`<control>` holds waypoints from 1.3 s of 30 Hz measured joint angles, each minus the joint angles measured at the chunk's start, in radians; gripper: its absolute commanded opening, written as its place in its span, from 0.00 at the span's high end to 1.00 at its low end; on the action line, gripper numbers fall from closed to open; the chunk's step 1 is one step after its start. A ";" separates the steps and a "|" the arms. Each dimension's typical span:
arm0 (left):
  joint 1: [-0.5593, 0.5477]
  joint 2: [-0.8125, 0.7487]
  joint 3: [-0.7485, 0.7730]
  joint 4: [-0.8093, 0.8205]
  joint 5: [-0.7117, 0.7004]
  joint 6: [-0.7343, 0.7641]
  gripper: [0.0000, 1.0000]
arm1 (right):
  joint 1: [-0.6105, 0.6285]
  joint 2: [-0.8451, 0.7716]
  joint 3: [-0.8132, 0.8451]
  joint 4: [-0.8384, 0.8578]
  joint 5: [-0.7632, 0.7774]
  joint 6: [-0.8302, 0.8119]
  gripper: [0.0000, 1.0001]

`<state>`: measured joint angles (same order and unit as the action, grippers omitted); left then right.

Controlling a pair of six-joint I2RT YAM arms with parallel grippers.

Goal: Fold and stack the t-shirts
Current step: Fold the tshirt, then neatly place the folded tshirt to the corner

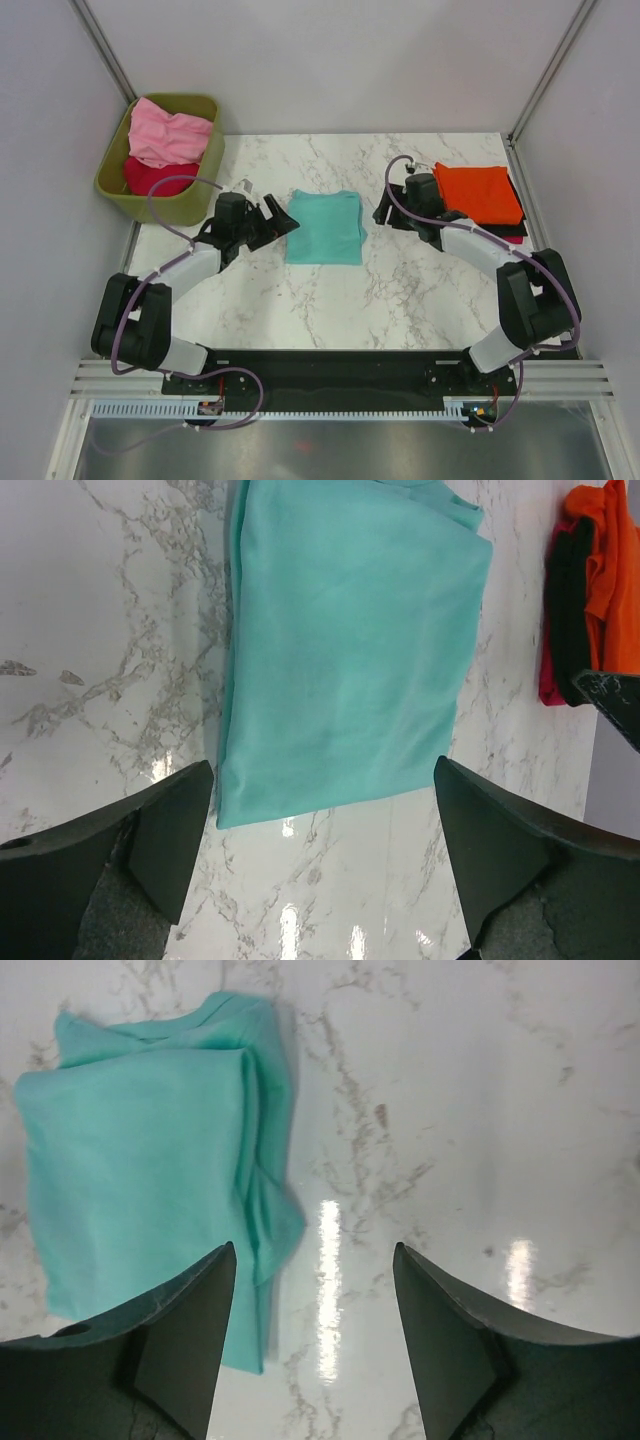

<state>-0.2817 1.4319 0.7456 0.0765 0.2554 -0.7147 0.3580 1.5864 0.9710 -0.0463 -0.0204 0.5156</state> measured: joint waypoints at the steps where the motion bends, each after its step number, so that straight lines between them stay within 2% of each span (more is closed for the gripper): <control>1: 0.000 0.000 0.000 0.000 -0.009 0.000 0.01 | 0.000 -0.016 -0.005 -0.009 0.036 -0.024 0.28; 2: 0.000 0.000 0.000 0.000 -0.017 0.001 0.02 | 0.000 -0.031 -0.005 -0.023 0.074 -0.045 0.27; 3: 0.000 -0.001 0.000 0.000 -0.021 0.001 0.03 | 0.000 -0.045 -0.005 -0.033 0.111 -0.067 0.17; 4: 0.000 -0.001 0.000 0.001 -0.023 0.003 0.05 | 0.000 -0.057 -0.005 -0.043 0.146 -0.082 0.02; 10: -0.001 -0.035 -0.065 0.063 -0.045 0.026 0.05 | 0.000 -0.023 0.068 -0.135 0.341 -0.164 0.02; 16: -0.001 -0.096 -0.088 0.075 -0.046 0.028 0.08 | 0.018 0.198 0.315 -0.290 0.647 -0.245 0.02; 25: -0.002 -0.126 -0.088 0.082 -0.036 0.027 0.10 | 0.037 0.483 0.530 -0.471 1.007 -0.303 0.02; 34: -0.002 -0.114 -0.088 0.081 -0.028 0.027 0.11 | 0.015 0.621 0.569 -0.570 1.125 -0.307 0.02; 37: -0.002 -0.108 -0.087 0.081 -0.021 0.027 0.11 | -0.007 0.629 0.569 -0.591 1.143 -0.299 0.16; 38: -0.002 -0.105 -0.086 0.081 -0.018 0.027 0.11 | -0.013 0.629 0.569 -0.597 1.143 -0.295 0.28; 39: -0.002 -0.101 -0.085 0.080 -0.017 0.027 0.11 | -0.018 0.629 0.569 -0.602 1.141 -0.293 0.33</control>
<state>-0.2840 1.3312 0.6601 0.1566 0.2382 -0.6876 0.3401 2.2154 1.5398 -0.6487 1.1210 0.2222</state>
